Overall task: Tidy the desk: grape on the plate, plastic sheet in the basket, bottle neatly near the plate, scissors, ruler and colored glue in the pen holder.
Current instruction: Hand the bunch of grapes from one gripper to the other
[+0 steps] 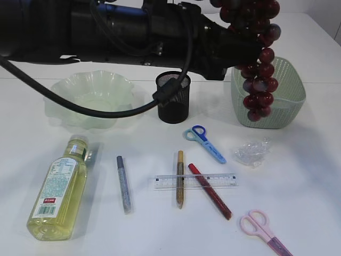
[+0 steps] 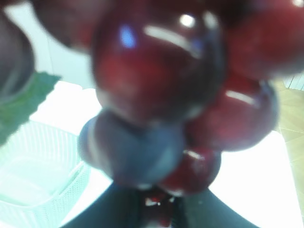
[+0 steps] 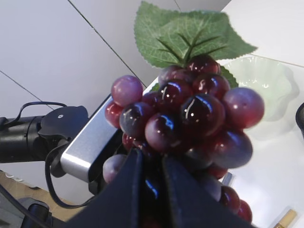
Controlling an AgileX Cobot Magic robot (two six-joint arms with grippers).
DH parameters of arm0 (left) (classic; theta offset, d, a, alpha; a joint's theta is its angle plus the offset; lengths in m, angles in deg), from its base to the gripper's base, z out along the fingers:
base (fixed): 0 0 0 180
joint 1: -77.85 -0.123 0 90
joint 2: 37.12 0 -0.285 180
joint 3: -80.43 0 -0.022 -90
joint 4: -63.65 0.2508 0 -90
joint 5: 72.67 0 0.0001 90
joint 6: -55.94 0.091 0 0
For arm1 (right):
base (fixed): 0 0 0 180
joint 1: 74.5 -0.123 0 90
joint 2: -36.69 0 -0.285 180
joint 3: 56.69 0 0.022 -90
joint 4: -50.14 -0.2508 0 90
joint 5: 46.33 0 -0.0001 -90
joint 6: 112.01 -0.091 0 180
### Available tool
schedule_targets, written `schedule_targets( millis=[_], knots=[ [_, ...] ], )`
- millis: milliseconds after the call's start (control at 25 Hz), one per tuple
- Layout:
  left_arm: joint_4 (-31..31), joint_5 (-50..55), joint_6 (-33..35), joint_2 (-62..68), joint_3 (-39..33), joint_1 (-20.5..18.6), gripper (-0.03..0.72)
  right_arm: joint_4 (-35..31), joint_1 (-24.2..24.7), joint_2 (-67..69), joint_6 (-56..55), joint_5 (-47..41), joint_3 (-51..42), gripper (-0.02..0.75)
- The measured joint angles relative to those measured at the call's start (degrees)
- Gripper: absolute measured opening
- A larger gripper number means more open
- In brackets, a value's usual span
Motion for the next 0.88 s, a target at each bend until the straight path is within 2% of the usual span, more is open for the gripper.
schedule_targets(
  millis=[200,440,520,560,600,720,800,880],
  knots=[
    [0.0,-0.2,0.0,0.1,0.0,0.0,0.091,-0.1,0.0,0.2,0.0,1.3,0.0,0.082],
    [0.0,0.0,0.0,0.1,0.0,0.0,0.103,-0.1,0.0,0.2,0.0,1.3,0.0,0.084],
    [0.0,1.0,0.0,0.1,0.0,0.0,0.164,-0.1,0.0,0.2,0.0,1.4,0.0,0.084],
    [0.0,1.0,0.0,0.1,0.0,0.0,0.164,-0.2,0.0,0.2,0.0,1.4,0.0,0.084],
    [0.0,1.6,-0.3,0.1,0.0,0.0,0.266,-0.2,0.0,0.2,0.0,1.4,0.0,0.084],
    [0.0,2.3,-0.7,0.1,0.0,0.0,0.461,-0.2,0.0,0.3,0.0,1.4,0.0,0.084],
    [0.0,2.5,-0.9,0.1,0.0,0.1,0.547,-0.2,0.0,0.3,0.0,1.4,0.0,0.084],
    [0.0,2.6,-1.0,0.1,0.0,0.1,0.588,-0.2,0.0,0.4,0.0,1.5,0.0,0.084]
  ],
)
